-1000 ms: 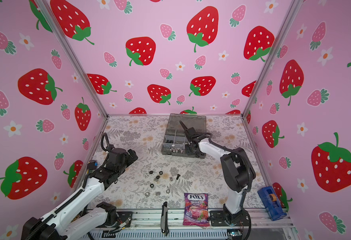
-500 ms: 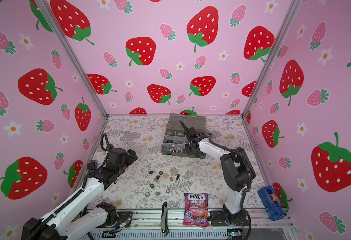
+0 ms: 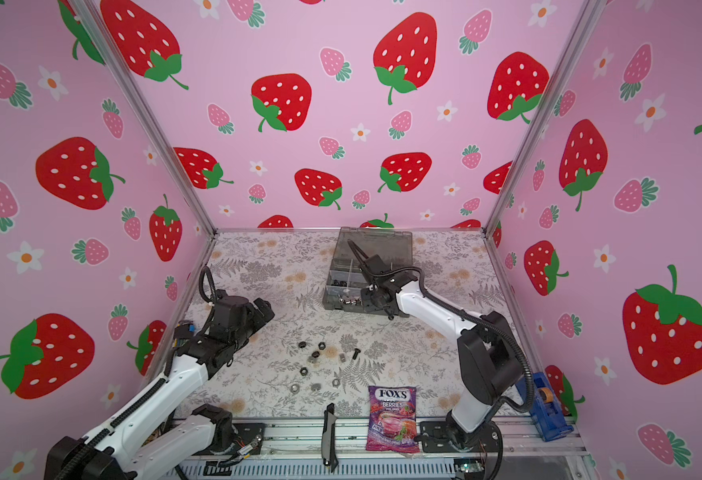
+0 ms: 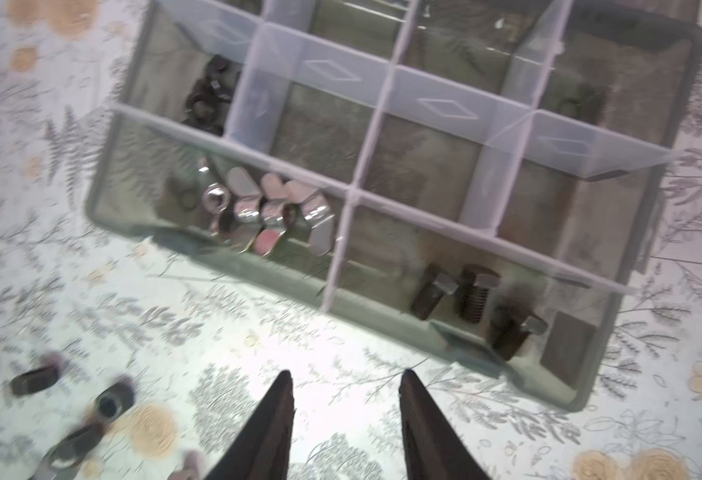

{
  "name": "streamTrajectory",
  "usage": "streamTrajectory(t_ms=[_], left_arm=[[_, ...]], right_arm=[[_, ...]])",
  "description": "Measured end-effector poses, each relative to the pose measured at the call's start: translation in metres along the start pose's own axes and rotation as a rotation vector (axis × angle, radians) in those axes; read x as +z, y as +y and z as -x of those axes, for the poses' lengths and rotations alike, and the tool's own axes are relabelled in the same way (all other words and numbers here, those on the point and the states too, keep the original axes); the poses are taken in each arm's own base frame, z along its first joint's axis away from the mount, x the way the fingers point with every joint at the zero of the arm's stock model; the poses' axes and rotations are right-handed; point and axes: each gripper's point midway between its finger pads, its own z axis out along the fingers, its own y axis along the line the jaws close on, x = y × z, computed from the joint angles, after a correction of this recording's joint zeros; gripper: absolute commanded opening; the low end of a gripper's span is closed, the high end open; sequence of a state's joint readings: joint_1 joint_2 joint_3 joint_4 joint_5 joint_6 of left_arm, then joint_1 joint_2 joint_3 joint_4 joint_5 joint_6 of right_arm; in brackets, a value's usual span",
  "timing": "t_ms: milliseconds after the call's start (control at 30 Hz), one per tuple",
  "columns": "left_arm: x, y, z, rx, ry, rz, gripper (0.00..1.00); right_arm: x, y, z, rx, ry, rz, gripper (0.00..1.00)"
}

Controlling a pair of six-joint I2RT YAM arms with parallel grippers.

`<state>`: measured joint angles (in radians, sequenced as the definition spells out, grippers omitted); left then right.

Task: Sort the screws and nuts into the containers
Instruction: 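Move the right gripper back over the remaining nuts on the table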

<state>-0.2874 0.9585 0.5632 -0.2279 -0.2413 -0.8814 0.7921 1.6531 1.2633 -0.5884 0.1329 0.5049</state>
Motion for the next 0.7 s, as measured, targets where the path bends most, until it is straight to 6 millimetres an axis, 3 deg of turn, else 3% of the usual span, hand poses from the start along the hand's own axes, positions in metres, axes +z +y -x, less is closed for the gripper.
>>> streamTrajectory(t_ms=[200,333,467,700], left_arm=[[0.007,0.003,-0.007,-0.015,0.028,0.009,0.99],[0.008,0.002,-0.008,-0.027,0.031,0.004,0.99],[0.008,0.002,-0.01,-0.038,0.037,-0.004,0.99],[0.008,0.0,-0.01,-0.042,0.039,-0.014,0.99]], right_arm=[[-0.004,0.062,-0.046,-0.115,0.083,0.098,0.44],[0.005,0.091,-0.081,-0.19,0.165,0.143,0.44],[0.017,0.105,-0.108,-0.241,0.236,0.157,0.43],[0.033,0.109,-0.128,-0.27,0.299,0.153,0.38]])
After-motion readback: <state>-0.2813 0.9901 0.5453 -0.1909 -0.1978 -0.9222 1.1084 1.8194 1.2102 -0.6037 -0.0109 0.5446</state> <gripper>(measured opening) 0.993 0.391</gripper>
